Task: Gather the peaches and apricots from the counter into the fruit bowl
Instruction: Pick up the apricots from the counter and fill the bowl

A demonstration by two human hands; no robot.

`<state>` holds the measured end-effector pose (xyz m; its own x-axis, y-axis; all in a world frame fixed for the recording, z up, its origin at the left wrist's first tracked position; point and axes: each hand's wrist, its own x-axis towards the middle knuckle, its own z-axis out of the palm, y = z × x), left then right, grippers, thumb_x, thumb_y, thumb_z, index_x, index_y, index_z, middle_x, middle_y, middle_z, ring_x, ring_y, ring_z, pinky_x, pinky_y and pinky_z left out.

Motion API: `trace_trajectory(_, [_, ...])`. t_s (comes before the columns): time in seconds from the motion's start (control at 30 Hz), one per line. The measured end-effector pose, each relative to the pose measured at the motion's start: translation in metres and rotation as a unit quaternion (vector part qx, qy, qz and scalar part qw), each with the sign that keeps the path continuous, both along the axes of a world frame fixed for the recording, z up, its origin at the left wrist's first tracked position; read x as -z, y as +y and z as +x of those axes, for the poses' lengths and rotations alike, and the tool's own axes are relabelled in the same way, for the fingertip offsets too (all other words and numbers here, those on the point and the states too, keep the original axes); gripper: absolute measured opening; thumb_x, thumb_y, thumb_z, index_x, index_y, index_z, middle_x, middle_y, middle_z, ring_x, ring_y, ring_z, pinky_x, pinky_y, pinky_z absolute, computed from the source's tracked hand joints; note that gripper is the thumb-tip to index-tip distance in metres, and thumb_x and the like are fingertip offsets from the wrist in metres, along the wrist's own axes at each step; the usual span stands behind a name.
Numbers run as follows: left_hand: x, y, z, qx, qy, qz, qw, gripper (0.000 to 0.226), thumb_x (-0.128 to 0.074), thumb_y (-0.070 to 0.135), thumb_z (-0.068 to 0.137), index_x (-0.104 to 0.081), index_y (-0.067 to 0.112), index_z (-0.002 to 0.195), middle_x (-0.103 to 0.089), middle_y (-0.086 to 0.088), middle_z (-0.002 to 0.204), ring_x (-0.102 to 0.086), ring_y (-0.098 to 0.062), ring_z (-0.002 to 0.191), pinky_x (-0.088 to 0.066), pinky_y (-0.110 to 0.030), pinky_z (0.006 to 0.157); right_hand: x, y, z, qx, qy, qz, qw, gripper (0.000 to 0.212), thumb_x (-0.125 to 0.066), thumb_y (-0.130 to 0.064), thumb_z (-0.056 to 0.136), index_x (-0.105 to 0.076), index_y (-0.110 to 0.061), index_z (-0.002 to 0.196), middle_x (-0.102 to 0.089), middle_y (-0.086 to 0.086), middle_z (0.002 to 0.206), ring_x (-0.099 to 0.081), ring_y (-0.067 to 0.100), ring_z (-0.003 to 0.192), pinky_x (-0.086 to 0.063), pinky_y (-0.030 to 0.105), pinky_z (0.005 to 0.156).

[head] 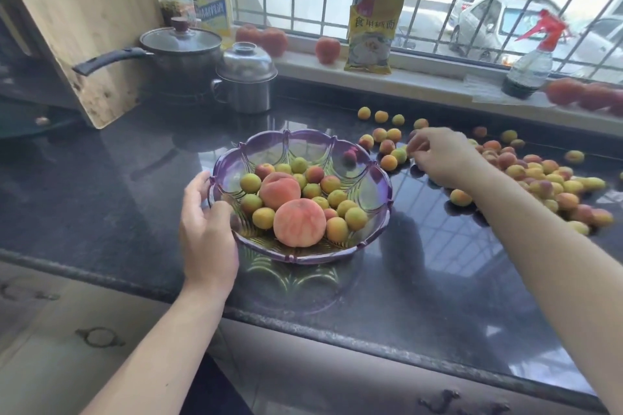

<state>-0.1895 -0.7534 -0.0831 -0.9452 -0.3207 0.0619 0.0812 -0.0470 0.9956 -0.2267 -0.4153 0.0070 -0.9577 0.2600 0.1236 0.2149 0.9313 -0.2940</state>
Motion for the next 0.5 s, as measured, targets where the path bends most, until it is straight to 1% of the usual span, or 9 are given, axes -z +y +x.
trace_trajectory(0.07, [0.0,0.0,-0.001,0.005,0.006,-0.004,1.0,0.061,-0.049,0.03,0.087,-0.058,0.032,0.147,-0.066,0.009,0.143,-0.063,-0.015,0.133,-0.052,-0.053,0.114,0.027,0.008,-0.012,0.019,-0.022,0.041,0.999,0.025,-0.053,-0.018,0.1,-0.062,-0.02,0.123,-0.064,0.01,0.122,-0.062,0.027,0.099,-0.055,0.038,0.078])
trace_trajectory(0.13, [-0.001,0.001,-0.001,0.007,0.012,-0.003,1.0,0.058,-0.048,0.028,0.087,-0.059,0.032,0.144,-0.068,0.012,0.137,-0.064,-0.012,0.129,-0.053,-0.052,0.113,0.046,-0.001,-0.02,-0.016,-0.007,0.056,0.998,0.035,-0.053,-0.03,0.102,-0.053,-0.02,0.136,-0.054,0.01,0.13,-0.058,0.029,0.105,-0.049,0.037,0.08])
trace_trajectory(0.17, [-0.002,0.001,0.0,0.007,0.015,0.0,1.0,0.056,-0.047,0.027,0.087,-0.06,0.033,0.141,-0.068,0.014,0.133,-0.065,-0.009,0.126,-0.054,-0.05,0.112,0.052,-0.006,-0.024,-0.042,0.004,0.074,0.996,0.038,-0.053,-0.035,0.102,-0.051,-0.022,0.138,-0.05,0.008,0.131,-0.058,0.03,0.105,-0.048,0.037,0.08])
trace_trajectory(0.27, [-0.004,0.002,0.0,0.009,0.024,0.003,1.0,0.052,-0.045,0.026,0.086,-0.059,0.037,0.135,-0.068,0.021,0.126,-0.066,0.003,0.117,-0.056,-0.041,0.108,0.065,-0.012,-0.034,-0.103,-0.005,0.183,0.978,0.037,-0.054,-0.042,0.1,-0.055,-0.021,0.131,-0.047,0.007,0.126,-0.06,0.031,0.098,-0.051,0.04,0.076])
trace_trajectory(0.3, [-0.004,0.002,0.001,0.01,0.026,0.006,1.0,0.052,-0.045,0.025,0.086,-0.059,0.038,0.135,-0.068,0.022,0.125,-0.066,0.006,0.115,-0.056,-0.038,0.107,0.067,-0.013,-0.037,-0.108,-0.007,0.197,0.975,0.034,-0.054,-0.042,0.1,-0.057,-0.02,0.126,-0.047,0.007,0.123,-0.06,0.03,0.095,-0.052,0.041,0.075])
trace_trajectory(0.4, [-0.004,0.002,0.001,0.01,0.03,0.009,0.999,0.051,-0.046,0.024,0.086,-0.06,0.038,0.133,-0.069,0.024,0.122,-0.066,0.006,0.114,-0.056,-0.037,0.106,0.067,-0.012,-0.04,-0.08,0.017,0.173,0.981,0.025,-0.055,-0.039,0.1,-0.055,-0.018,0.113,-0.049,0.006,0.114,-0.055,0.024,0.084,-0.052,0.04,0.071])
trace_trajectory(0.5, [-0.003,0.001,-0.001,0.008,0.031,0.01,0.999,0.048,-0.046,0.022,0.086,-0.062,0.043,0.126,-0.072,0.026,0.116,-0.068,0.004,0.113,-0.056,-0.038,0.106,0.066,-0.007,-0.039,-0.051,0.036,0.125,0.99,0.018,-0.057,-0.031,0.099,-0.048,-0.019,0.11,-0.053,0.006,0.107,-0.057,0.024,0.08,-0.051,0.04,0.066])
